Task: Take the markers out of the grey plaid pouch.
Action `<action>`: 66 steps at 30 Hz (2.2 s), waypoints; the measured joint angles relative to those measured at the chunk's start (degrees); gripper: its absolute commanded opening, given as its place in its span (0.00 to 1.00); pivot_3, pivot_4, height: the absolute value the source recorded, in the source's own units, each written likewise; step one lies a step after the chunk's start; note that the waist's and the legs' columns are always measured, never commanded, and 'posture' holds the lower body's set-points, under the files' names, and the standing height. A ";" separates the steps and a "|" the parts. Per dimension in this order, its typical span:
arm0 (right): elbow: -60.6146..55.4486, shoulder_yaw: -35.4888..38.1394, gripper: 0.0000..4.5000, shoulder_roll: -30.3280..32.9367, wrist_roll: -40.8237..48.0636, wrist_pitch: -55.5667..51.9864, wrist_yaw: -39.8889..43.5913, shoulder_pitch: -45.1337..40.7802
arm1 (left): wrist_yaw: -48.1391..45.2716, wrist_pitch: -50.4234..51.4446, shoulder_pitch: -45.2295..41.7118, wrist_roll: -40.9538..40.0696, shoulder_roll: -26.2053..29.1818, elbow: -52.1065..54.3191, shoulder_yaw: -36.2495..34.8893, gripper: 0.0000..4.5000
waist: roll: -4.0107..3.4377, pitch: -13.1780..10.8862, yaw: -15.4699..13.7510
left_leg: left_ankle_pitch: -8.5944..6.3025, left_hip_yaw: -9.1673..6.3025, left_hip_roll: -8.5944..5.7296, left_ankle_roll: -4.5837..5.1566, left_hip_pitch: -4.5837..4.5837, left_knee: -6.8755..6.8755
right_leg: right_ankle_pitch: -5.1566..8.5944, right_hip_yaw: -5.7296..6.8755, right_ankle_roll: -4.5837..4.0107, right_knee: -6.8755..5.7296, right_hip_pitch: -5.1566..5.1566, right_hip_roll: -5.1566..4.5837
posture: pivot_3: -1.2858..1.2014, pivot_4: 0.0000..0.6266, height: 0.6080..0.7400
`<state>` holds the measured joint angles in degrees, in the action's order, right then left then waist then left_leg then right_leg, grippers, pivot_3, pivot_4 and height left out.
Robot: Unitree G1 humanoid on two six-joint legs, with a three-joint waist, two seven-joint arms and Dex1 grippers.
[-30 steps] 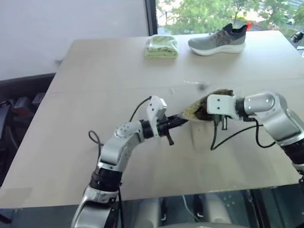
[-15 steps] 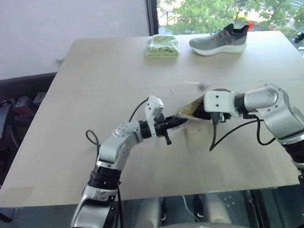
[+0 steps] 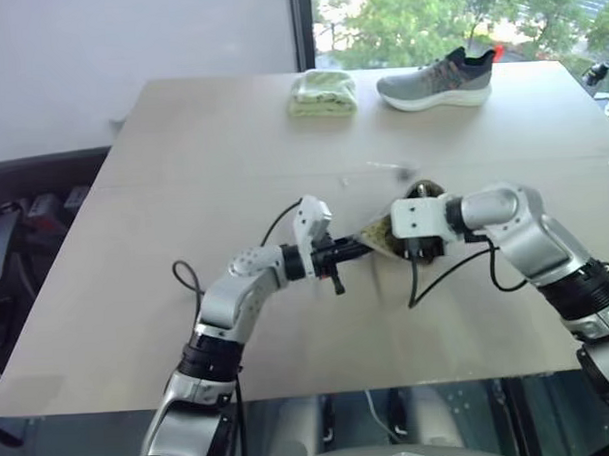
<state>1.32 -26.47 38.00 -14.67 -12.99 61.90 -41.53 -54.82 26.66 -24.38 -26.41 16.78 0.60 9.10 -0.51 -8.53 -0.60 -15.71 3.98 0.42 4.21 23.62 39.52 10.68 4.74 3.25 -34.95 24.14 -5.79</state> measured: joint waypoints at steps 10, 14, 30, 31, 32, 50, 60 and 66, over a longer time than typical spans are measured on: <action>3.05 -0.08 0.11 -2.01 -2.08 5.74 -0.99 0.08 | 0.33 -0.66 0.09 0.43 0.80 0.02 -0.72 0.00 | 0.01 0.01 0.00 | 0.02 -0.01 0.02 -0.04 -0.08 -0.01 | 0.00 0.00 0.00 0.00 -0.08 0.02 | 0.52 0.24 1.00; 1.68 -0.08 0.11 -1.08 -2.57 4.77 -0.55 0.54 | 0.35 -1.23 0.08 1.40 0.84 0.02 -0.18 0.00 | 0.02 0.01 -0.09 | 0.03 -0.01 0.02 -0.05 -0.08 -0.01 | 0.00 0.00 0.00 0.01 -0.11 0.02 | 0.52 0.24 1.00; -15.64 5.09 0.11 4.14 1.83 -23.95 1.66 7.68 | 3.38 -12.61 -0.99 13.71 2.24 0.95 5.69 0.00 | 0.02 0.01 -0.18 | 0.02 -0.05 0.03 -0.05 -0.05 -0.01 | 0.00 0.02 -0.01 0.03 -0.09 0.01 | 0.52 0.24 1.00; -16.40 5.46 0.11 4.19 2.54 -26.07 1.77 7.67 | 3.91 -13.41 -1.29 14.74 2.34 0.87 5.96 0.00 | 0.02 0.01 -0.18 | 0.02 -0.05 0.04 -0.05 -0.04 -0.01 | -0.01 0.02 -0.02 0.03 -0.09 0.01 | 0.52 0.24 1.00; -17.24 6.28 0.11 4.57 3.57 -29.35 2.06 7.66 | 4.65 -14.51 -1.56 16.33 2.57 0.64 6.25 0.00 | 0.02 0.01 -0.20 | 0.02 -0.07 0.04 -0.04 -0.04 -0.01 | -0.01 0.03 -0.02 0.03 -0.09 0.01 | 0.52 0.24 1.00; -18.41 1.24 0.11 10.22 11.65 -47.11 1.71 -1.23 | 13.59 -25.50 -4.70 34.14 4.32 -3.93 10.10 0.00 | 0.03 0.00 -0.14 | -0.04 -0.14 -0.03 0.06 0.13 -0.03 | -0.01 0.10 -0.01 0.05 0.03 -0.12 | 0.52 0.24 1.00; -14.12 -1.88 0.11 18.53 7.17 -35.34 0.38 2.02 | 16.86 -19.07 -4.57 32.50 2.14 -3.55 6.52 0.00 | 0.04 -0.01 -0.15 | -0.03 -0.11 0.02 0.05 0.09 -0.02 | 0.00 0.09 0.00 0.03 0.02 -0.11 | 0.52 0.24 1.00; -7.63 1.80 0.11 22.10 5.44 -32.45 -3.05 5.27 | 17.41 -17.66 -1.70 31.85 2.61 -1.18 6.19 0.00 | 0.05 -0.01 -0.22 | -0.03 -0.08 0.05 0.04 0.09 -0.02 | 0.00 0.09 0.00 0.04 0.02 -0.11 | 0.52 0.24 1.00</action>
<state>-6.31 -24.68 60.11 -9.24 -45.44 58.85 -36.26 -37.41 8.99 -26.08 5.44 19.39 -0.58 15.29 -0.46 -8.54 -0.82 -15.73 3.90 0.47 4.25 23.71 39.49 10.68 4.84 3.25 -34.91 24.16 -5.90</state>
